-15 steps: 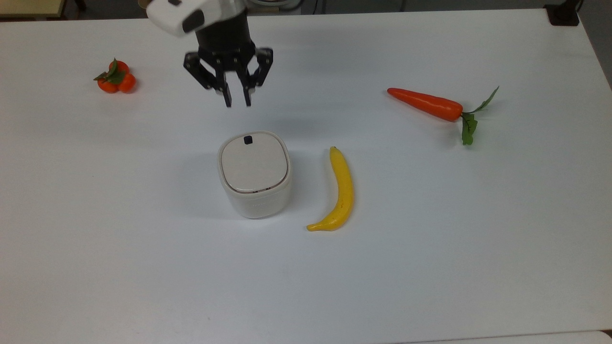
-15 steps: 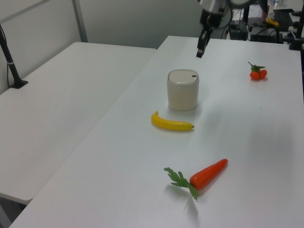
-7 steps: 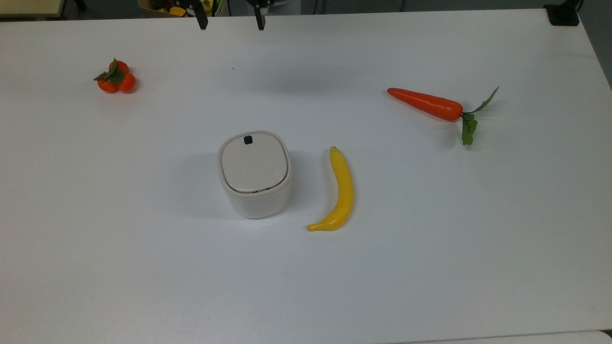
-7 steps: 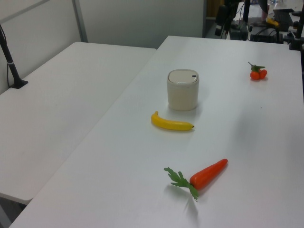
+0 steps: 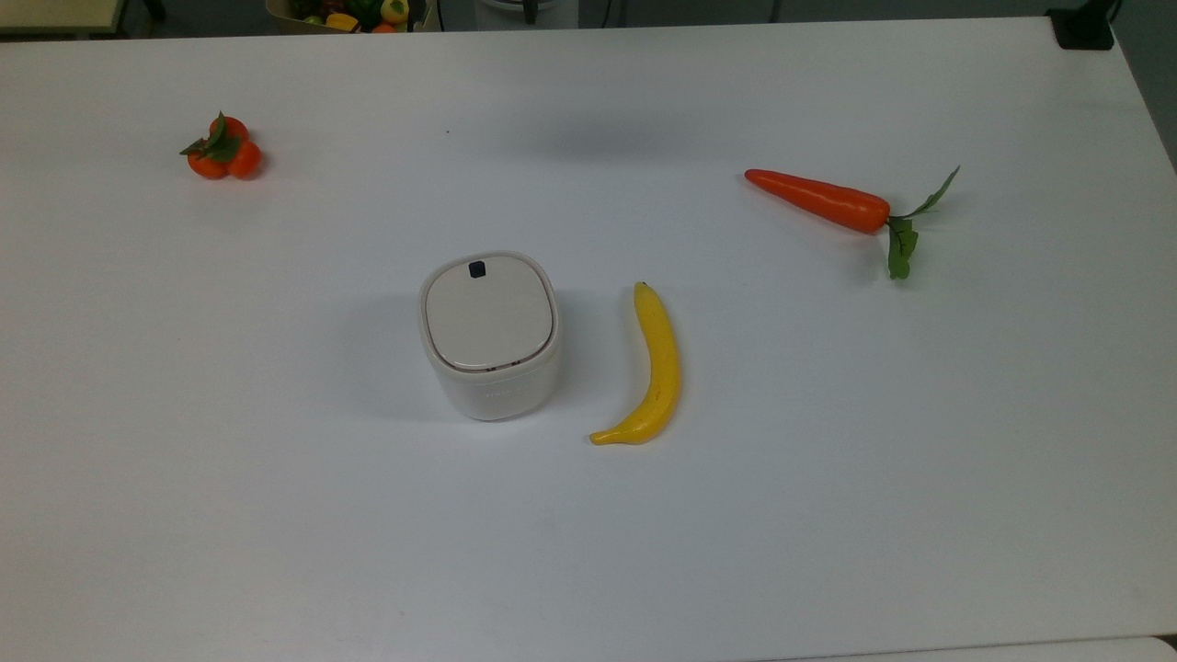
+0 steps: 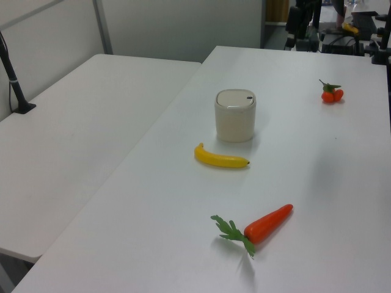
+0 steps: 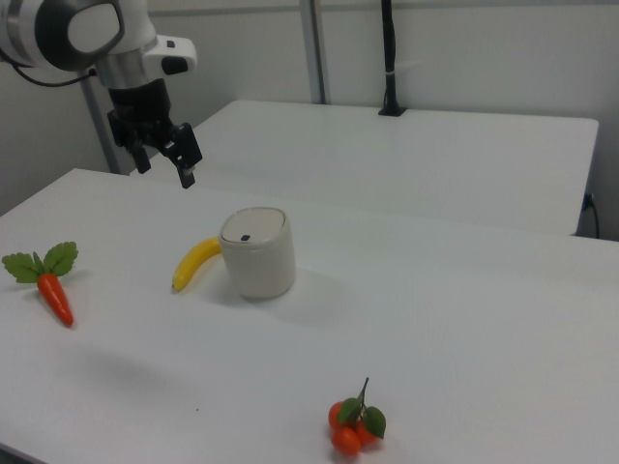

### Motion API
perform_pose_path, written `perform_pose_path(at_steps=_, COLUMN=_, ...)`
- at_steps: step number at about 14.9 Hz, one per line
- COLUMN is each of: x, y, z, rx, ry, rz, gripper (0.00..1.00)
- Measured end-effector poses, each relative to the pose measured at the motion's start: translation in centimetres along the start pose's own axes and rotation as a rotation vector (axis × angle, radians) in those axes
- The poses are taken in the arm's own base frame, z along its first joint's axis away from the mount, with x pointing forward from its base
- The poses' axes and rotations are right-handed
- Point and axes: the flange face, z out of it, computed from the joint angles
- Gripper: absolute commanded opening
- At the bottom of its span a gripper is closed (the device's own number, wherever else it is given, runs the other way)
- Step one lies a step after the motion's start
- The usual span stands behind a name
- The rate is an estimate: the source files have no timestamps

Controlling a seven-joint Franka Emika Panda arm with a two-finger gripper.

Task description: Close garbage bin

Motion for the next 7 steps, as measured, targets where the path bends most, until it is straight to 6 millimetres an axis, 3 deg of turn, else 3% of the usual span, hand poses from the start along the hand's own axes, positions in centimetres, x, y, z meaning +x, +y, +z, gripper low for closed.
perform_pose_path(at_steps=7, x=-0.3, y=-2.7, z=0.7, rx=-0.043, ry=-0.011, rz=-0.165, gripper=1.0)
